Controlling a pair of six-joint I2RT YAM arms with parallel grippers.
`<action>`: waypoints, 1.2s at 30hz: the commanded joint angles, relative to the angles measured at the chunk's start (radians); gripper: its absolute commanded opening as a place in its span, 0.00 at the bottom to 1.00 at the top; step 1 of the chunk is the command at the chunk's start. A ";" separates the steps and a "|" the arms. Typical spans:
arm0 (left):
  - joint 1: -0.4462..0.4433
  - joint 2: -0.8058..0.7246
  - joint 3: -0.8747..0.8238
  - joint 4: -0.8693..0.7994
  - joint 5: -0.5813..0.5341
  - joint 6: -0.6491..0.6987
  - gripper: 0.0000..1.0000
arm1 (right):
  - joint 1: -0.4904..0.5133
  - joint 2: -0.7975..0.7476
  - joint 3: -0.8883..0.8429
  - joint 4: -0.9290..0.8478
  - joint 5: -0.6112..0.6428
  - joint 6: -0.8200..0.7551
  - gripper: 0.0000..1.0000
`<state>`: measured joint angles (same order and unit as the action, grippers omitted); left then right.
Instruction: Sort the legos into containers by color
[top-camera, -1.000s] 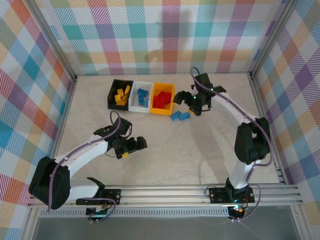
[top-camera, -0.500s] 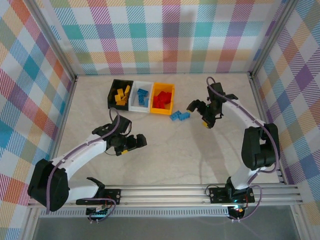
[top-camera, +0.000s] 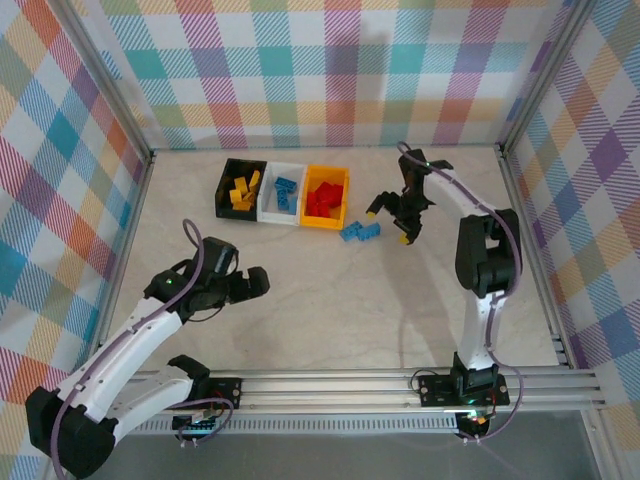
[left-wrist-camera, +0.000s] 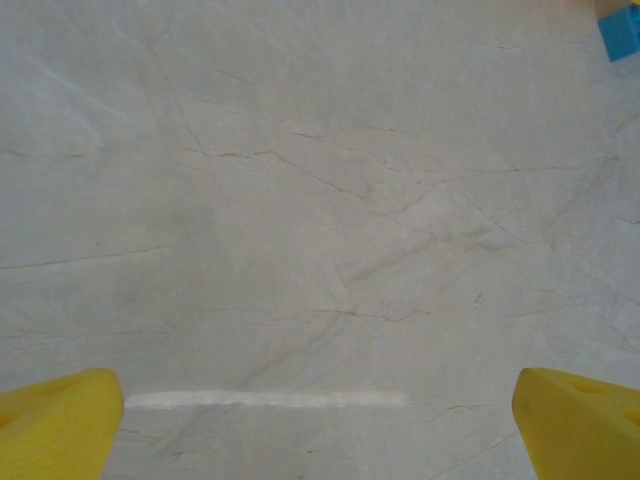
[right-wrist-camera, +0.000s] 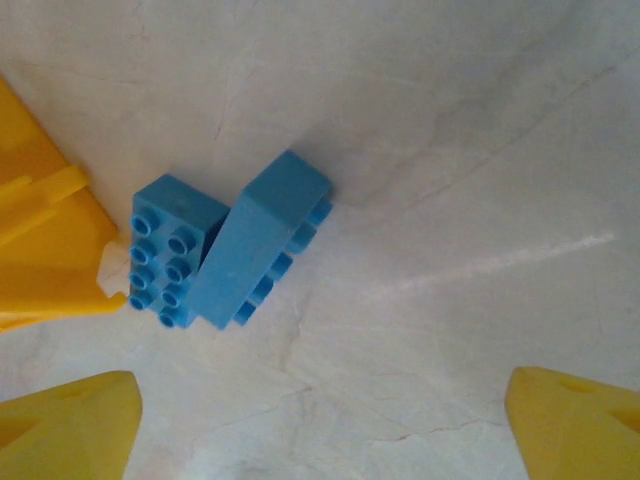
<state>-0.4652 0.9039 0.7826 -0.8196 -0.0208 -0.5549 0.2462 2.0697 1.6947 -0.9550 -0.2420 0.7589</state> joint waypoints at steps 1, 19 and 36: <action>0.017 -0.016 0.010 -0.062 -0.034 0.039 1.00 | 0.025 0.081 0.106 -0.148 0.041 0.020 0.86; 0.030 -0.013 0.004 -0.035 0.013 0.080 1.00 | 0.042 0.290 0.354 -0.218 0.076 0.142 0.69; 0.032 0.000 -0.008 -0.016 0.030 0.084 1.00 | 0.049 0.283 0.297 -0.180 0.067 0.147 0.40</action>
<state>-0.4423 0.9016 0.7822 -0.8551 -0.0082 -0.4919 0.2897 2.3817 2.0228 -1.1336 -0.1684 0.8948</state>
